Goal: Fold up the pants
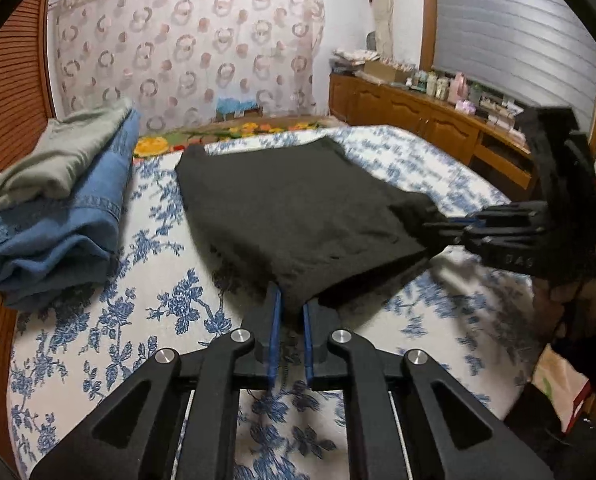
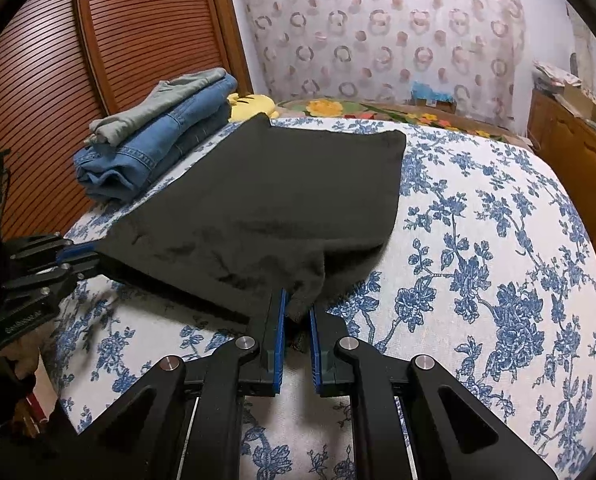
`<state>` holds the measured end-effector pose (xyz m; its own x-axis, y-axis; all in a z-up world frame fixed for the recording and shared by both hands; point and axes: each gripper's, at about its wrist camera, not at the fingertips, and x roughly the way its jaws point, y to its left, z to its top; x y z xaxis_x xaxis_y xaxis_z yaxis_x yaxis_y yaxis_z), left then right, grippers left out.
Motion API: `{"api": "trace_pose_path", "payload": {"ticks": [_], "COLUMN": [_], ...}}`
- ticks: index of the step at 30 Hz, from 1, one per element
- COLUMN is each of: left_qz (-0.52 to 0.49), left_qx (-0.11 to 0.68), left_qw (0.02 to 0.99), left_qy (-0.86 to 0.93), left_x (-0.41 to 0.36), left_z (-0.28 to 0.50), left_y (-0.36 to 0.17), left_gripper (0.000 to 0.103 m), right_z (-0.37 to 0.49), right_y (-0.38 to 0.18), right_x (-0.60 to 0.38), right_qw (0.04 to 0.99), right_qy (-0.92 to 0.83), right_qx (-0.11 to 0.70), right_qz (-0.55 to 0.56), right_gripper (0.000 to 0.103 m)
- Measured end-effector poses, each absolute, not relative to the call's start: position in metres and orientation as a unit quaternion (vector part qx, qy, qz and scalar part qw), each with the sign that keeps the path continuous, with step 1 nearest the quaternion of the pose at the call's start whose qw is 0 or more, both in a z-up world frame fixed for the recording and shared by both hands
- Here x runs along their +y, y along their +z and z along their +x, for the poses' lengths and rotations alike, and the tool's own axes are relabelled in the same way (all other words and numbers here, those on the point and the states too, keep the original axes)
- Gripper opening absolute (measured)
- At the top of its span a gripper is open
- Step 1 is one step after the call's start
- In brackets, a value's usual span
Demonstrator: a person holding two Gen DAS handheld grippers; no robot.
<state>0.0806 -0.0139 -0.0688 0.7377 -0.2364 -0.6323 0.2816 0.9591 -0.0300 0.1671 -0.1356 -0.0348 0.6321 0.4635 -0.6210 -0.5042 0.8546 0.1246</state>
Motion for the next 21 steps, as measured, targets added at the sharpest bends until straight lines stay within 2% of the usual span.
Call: {"api": "trace_pose_path", "payload": {"ticks": [21], "left_qz": [0.038], "left_qx": [0.265], "left_qw": [0.948], "left_qy": [-0.171], "left_x": [-0.009], "left_z": [0.017], "left_y": [-0.005], "left_gripper": [0.010], "right_z": [0.074], "right_y": [0.021], "right_x": [-0.170], "right_qw": [0.922], "right_qy": [0.300], "right_qx": [0.242], "right_qz": [-0.002], "right_gripper": [0.010]}}
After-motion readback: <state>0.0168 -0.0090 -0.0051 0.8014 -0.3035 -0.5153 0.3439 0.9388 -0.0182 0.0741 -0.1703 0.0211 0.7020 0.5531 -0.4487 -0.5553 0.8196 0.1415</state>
